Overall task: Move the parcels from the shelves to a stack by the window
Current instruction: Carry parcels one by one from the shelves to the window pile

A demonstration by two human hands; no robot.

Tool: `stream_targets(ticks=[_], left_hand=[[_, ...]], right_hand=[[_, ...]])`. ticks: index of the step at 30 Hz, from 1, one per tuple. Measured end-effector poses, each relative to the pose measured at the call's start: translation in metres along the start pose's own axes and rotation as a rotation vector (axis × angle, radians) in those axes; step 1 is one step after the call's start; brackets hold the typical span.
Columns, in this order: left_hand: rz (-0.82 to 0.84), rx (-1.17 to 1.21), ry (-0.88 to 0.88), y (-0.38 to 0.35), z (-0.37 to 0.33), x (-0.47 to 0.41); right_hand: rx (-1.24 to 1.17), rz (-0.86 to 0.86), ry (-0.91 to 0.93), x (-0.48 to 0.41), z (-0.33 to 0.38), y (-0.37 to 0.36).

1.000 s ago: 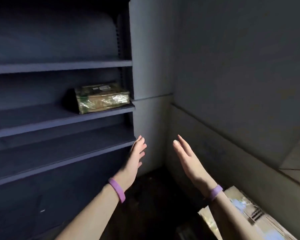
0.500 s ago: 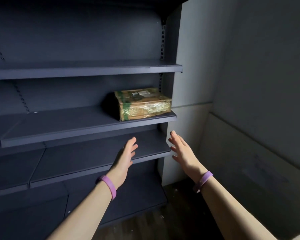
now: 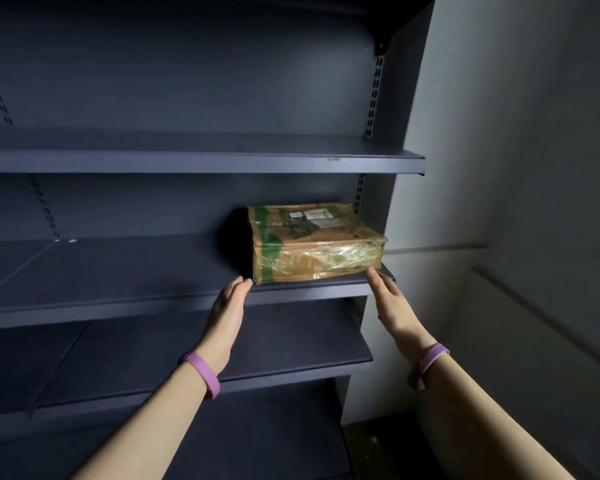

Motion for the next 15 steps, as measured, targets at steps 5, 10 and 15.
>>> stream_targets(ticks=[5,10,15], left_hand=[[-0.095,0.055,-0.03,-0.04,-0.022,-0.068],[-0.158,0.078,-0.016,-0.074,-0.026,-0.111],[-0.257,0.05,-0.052,-0.078,-0.021,-0.133]], right_hand=[[-0.017,-0.101,0.043,-0.107,-0.004,0.016],[0.0,-0.091,0.074,-0.188,-0.021,0.014],[-0.165,0.018,0.023,-0.215,-0.042,-0.009]])
Point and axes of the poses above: each hand's wrist, its own x-axis away from the middle knuckle, its own y-axis out of the back of the hand, z = x × y, the point moved 10 cm from there along -x, towards the middle knuckle, and after that the axes turned 10 degrees about -z, right-handed, at the moved point
